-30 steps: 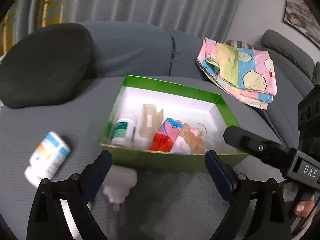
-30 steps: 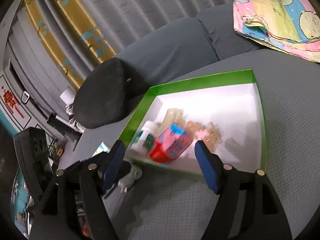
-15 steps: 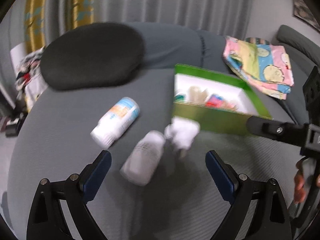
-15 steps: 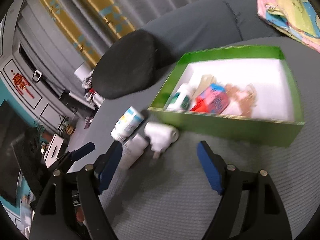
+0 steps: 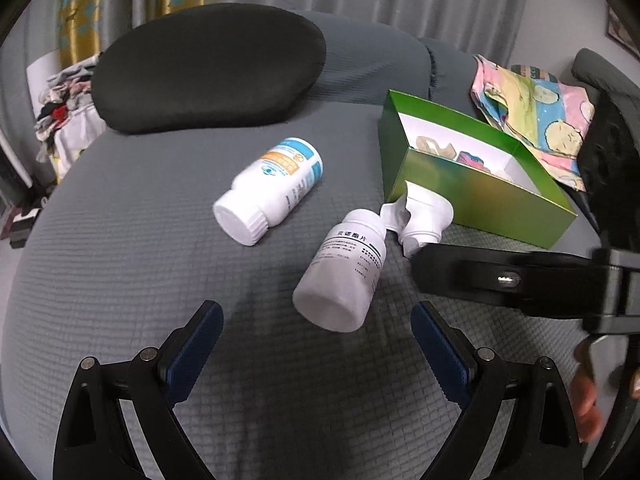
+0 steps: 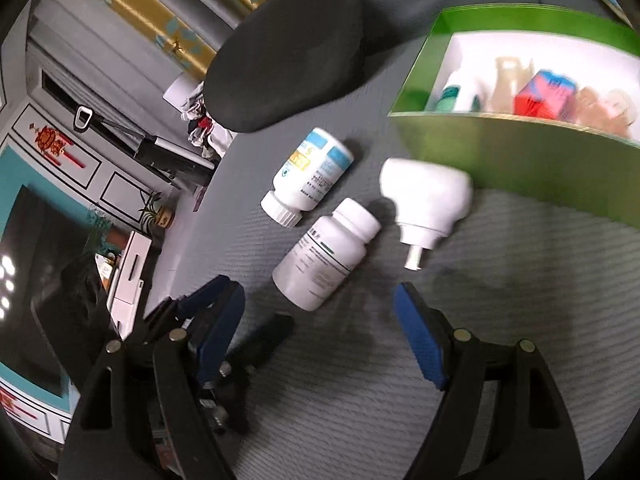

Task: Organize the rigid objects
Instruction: 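Move the right gripper toward the large white pill bottle, then grasp the large white pill bottle with the right gripper and lift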

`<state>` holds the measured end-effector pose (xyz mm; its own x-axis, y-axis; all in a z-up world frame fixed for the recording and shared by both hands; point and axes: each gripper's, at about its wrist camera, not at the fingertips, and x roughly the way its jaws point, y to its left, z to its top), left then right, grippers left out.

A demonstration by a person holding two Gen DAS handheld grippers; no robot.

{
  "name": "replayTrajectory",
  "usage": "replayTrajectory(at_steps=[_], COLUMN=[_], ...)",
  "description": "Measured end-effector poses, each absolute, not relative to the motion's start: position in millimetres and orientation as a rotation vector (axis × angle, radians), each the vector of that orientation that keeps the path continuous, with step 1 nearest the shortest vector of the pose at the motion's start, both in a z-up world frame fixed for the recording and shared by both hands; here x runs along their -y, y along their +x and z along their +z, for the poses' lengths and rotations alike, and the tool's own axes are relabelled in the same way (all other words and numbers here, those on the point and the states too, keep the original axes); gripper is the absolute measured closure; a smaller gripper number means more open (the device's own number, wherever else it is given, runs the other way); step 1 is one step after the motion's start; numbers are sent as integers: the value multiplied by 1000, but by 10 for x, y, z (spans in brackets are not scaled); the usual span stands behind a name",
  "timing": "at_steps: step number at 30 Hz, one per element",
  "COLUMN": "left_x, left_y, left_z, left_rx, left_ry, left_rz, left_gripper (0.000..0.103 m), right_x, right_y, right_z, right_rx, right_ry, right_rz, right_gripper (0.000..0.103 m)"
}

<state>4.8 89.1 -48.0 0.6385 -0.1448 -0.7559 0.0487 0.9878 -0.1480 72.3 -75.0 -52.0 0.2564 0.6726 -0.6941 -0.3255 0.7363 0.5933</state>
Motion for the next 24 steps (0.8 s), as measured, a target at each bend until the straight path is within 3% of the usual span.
replayTrajectory(at_steps=[7, 11, 16, 19, 21, 24], left_x=[-859, -933, -831, -772, -799, -794], left_y=[212, 289, 362, 363, 359, 295], left_z=[-614, -641, -734, -771, -761, -703], left_rx=[-889, -899, -951, -958, -957, -944], left_ry=[-107, -140, -124, -97, -110, -103], left_rz=[-138, -146, -227, -225, -222, -232], left_gripper=[10, 10, 42, 45, 55, 55], right_x=[414, 372, 329, 341, 362, 441], right_y=[940, 1023, 1084, 1095, 1083, 1056], right_z=[-779, -835, -850, -853, -846, -823], right_rx=[-1200, -1216, -1251, -1252, -1241, -1228], right_ry=[353, 360, 346, 323, 314, 340], right_rz=[672, 657, 693, 708, 711, 718], right_gripper=[27, 39, 46, 50, 50, 50])
